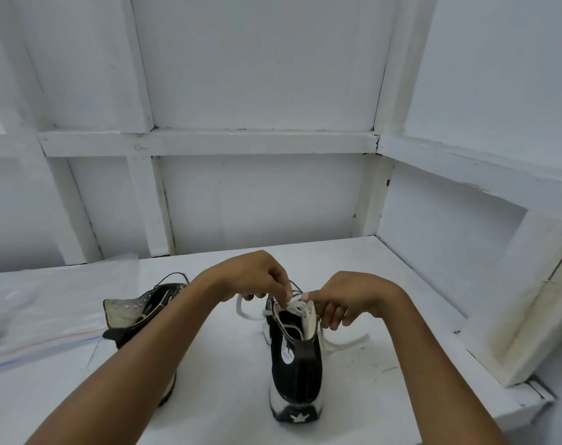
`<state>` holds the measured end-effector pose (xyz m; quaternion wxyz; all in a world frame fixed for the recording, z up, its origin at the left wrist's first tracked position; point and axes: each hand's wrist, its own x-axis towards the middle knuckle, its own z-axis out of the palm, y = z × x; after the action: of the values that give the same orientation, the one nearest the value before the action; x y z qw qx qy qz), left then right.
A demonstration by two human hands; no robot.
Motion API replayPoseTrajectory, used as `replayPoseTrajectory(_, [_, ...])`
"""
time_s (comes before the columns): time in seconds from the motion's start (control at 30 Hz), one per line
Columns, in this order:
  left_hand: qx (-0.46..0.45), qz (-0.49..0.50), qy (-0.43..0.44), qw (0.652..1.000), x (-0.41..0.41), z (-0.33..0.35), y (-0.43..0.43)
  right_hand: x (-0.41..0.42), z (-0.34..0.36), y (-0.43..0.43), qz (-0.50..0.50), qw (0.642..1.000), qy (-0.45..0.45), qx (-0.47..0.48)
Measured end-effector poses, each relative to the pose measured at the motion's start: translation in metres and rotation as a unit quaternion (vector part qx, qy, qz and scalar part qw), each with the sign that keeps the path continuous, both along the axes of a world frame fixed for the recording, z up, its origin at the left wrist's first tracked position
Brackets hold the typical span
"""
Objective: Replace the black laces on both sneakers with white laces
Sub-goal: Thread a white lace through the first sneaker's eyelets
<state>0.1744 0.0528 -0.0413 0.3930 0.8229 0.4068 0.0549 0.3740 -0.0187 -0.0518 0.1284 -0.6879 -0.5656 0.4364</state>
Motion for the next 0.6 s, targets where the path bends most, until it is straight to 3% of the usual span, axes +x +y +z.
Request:
replayPoseTrajectory(0.3, [-0.023, -0.006, -0.016, 1.000, 0.007, -0.001, -0.001, 0.003, -0.008, -0.004, -0.025, 0.992, 0.121, -0.012])
replayPoseTrajectory(0.6, [-0.036, -0.006, -0.029, 0.999, 0.010, -0.003, -0.001, 0.007, -0.013, -0.003, -0.028, 0.988, 0.151, -0.020])
